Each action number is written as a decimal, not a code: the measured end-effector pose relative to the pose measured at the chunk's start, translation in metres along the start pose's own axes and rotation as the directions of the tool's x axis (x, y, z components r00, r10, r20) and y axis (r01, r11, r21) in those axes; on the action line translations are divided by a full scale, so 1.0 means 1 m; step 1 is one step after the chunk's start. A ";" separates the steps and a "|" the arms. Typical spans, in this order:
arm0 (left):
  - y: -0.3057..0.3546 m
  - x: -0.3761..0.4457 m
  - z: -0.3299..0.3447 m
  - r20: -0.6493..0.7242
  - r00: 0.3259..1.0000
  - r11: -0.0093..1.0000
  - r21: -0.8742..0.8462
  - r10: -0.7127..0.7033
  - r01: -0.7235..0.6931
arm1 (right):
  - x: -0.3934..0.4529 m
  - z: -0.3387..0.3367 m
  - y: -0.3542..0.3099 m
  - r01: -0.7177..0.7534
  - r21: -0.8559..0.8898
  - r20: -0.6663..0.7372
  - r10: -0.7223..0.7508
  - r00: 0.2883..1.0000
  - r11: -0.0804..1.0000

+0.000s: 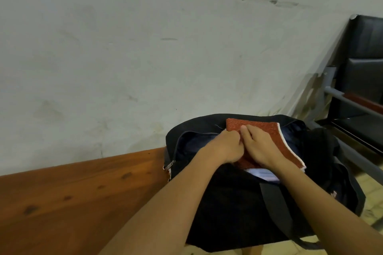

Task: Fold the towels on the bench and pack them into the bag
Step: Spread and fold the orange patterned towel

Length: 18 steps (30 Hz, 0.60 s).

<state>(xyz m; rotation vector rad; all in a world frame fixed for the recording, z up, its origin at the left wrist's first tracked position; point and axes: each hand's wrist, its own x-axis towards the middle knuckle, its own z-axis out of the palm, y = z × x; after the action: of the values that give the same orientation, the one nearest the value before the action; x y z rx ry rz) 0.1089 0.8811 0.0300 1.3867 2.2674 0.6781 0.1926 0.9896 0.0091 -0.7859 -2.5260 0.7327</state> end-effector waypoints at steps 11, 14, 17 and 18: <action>-0.098 -0.161 -0.092 -0.573 0.804 0.927 -0.366 -0.158 -0.079 | -0.046 0.072 -0.215 0.298 0.324 0.018 -0.321 0.947 0.898; -0.138 -0.210 -0.107 -0.605 0.763 0.922 -0.387 -0.229 -0.030 | -0.062 0.110 -0.263 0.334 0.309 0.125 -0.386 0.914 0.891; -0.186 -0.264 -0.120 -0.650 0.696 0.918 -0.395 -0.305 0.034 | -0.081 0.154 -0.316 0.387 0.303 0.205 -0.456 0.866 0.871; -0.200 -0.279 -0.124 -0.665 0.671 0.917 -0.395 -0.328 0.057 | -0.087 0.167 -0.331 0.395 0.302 0.229 -0.469 0.853 0.867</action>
<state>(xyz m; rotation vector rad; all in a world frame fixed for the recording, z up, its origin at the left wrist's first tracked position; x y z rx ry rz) 0.0177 0.5280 0.0345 0.7311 2.6096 1.6961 0.0411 0.6426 0.0525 -0.0014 -2.6533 1.0302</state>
